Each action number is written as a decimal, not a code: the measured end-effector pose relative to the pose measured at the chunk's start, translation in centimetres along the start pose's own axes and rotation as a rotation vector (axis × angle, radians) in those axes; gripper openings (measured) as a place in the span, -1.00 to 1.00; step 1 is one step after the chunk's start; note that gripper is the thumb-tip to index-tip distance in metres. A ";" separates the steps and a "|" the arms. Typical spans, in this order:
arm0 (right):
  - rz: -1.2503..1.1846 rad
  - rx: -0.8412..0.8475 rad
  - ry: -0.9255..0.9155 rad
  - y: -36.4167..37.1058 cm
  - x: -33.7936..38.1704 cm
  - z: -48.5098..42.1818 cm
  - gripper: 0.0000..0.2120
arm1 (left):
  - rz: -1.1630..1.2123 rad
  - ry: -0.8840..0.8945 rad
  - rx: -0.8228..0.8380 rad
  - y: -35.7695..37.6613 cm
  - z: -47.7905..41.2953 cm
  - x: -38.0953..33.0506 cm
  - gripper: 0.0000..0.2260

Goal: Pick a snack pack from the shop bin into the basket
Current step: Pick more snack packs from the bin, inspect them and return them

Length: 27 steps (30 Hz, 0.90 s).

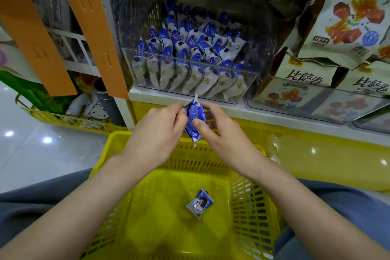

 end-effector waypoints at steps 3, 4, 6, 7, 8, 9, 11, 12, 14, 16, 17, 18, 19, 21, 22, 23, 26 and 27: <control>0.019 -0.086 -0.009 -0.7 -0.2 0.1 -0.57 | 0.304 -0.108 0.127 0.5 0.0 -0.2 -0.90; 0.051 -0.115 -0.019 -0.9 -0.2 0.1 -0.55 | 0.430 -0.149 0.175 0.7 0.1 -0.3 -0.91; 0.158 -0.157 -0.062 -1.2 -0.1 0.3 -0.50 | 0.615 -0.202 0.245 1.0 0.4 -0.5 -0.89; 0.215 -0.173 -0.087 -1.2 0.0 0.3 -0.47 | 0.640 -0.205 0.241 1.0 0.4 -0.6 -0.88; 0.259 -0.185 -0.113 -1.2 0.2 0.3 -0.45 | 0.641 -0.200 0.214 0.9 0.4 -0.6 -0.88; 0.285 -0.193 -0.139 -1.2 0.3 0.3 -0.45 | 0.628 -0.197 0.175 0.7 0.3 -0.5 -0.89; 0.267 -0.186 -0.156 -1.0 0.5 0.1 -0.46 | 0.591 -0.207 0.111 0.4 0.1 -0.2 -0.88; 0.225 -0.177 -0.134 -0.9 0.4 0.0 -0.47 | 0.582 -0.215 0.088 0.3 -0.1 0.0 -0.85; 0.097 -0.161 -0.036 -0.9 -0.1 -0.4 -0.51 | 0.617 -0.233 0.047 0.0 -0.4 0.4 -0.79; -0.104 -0.124 0.067 -0.7 -0.5 -0.8 -0.65 | 0.728 -0.277 0.019 -0.3 -0.5 0.8 -0.76; -0.247 -0.109 0.109 -0.5 -0.7 -0.9 -0.72 | 0.780 -0.302 0.013 -0.4 -0.5 0.9 -0.76; -0.393 -0.103 0.150 -0.3 -0.8 -0.9 -0.77 | 0.826 -0.327 0.012 -0.4 -0.5 1.0 -0.75; -0.507 -0.101 0.174 -0.3 -0.8 -0.9 -0.83 | 0.868 -0.351 0.013 -0.3 -0.5 1.2 -0.74; -0.575 -0.113 0.167 -0.5 -0.7 -0.9 -0.88 | 0.941 -0.387 0.013 -0.3 -0.5 1.4 -0.73; -0.553 -0.124 0.151 -0.7 -0.6 -1.0 -0.88 | 0.970 -0.399 0.005 -0.4 -0.5 1.5 -0.73; -0.508 -0.137 0.132 -0.8 -0.7 -1.0 -0.87 | 0.995 -0.406 -0.010 -0.5 -0.5 1.5 -0.73; -0.348 -0.170 0.053 -1.1 -0.5 -1.2 -0.87 | 1.039 -0.410 -0.055 -0.8 -0.6 1.7 -0.74; -0.313 -0.175 0.029 -1.2 -0.4 -1.2 -0.87 | 1.028 -0.395 -0.062 -0.9 -0.6 1.7 -0.75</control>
Point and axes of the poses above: each hand's wrist, its own z-axis away from the middle knuckle, its own y-axis out of the palm, x = y × z, the point moved 6 cm from there along -z, towards the middle knuckle, and after that the axes turned 8 degrees about -y, right-handed, at the moved point
